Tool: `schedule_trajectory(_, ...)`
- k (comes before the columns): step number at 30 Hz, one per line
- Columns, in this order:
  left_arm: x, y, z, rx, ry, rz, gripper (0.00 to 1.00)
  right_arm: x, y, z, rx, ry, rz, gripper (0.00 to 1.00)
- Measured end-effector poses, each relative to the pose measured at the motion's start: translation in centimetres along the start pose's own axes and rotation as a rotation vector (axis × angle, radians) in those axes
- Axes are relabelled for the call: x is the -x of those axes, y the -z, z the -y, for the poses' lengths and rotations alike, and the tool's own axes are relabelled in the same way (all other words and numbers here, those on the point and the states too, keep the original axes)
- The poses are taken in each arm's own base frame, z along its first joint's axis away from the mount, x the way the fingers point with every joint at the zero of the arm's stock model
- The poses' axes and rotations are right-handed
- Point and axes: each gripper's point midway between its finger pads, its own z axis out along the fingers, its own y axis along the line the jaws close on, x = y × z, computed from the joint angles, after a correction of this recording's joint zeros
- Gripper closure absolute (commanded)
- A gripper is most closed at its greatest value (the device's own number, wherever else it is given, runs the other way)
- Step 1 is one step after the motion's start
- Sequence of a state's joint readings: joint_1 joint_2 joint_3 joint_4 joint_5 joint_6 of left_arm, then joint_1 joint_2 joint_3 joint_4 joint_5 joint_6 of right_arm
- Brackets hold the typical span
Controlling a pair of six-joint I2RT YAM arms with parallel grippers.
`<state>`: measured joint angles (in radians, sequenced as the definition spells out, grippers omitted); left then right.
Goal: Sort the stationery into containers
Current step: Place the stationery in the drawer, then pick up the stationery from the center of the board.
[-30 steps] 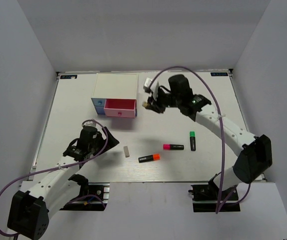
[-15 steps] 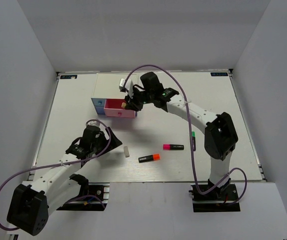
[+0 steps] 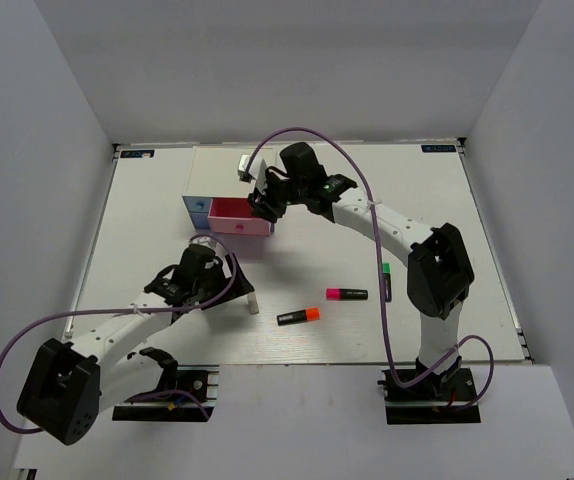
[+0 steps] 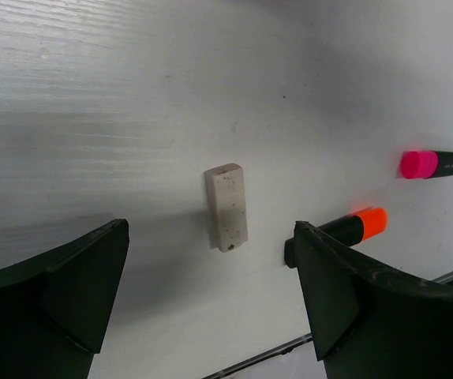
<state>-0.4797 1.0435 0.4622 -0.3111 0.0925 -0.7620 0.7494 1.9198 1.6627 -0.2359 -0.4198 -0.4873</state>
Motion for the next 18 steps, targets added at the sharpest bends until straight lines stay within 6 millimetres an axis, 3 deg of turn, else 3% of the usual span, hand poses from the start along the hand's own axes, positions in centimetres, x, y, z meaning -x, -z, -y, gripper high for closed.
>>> schedule_trajectory(5, -0.2, -0.3, 1.0, -0.007, -0.037, -0.019, 0.15, -0.2, 0.0, 0.3, -0.016, 0.006, -0.009, 0.46)
schedule_trajectory(11, -0.3, -1.1, 2.1, 0.018, -0.069, -0.038, 0.3, -0.1, 0.5, 0.9, -0.05, -0.011, -0.016, 0.62)
schedule_trajectory(14, -0.6, -1.7, 2.6, 0.047, -0.077, -0.053, 0.31, -0.3, 2.1, 1.3, -0.114, -0.047, -0.031, 0.6)
schedule_trajectory(18, -1.6, -2.5, 2.8, 0.102, -0.089, -0.085, 0.4, -0.9, 5.9, 2.1, -0.229, -0.111, -0.036, 0.58)
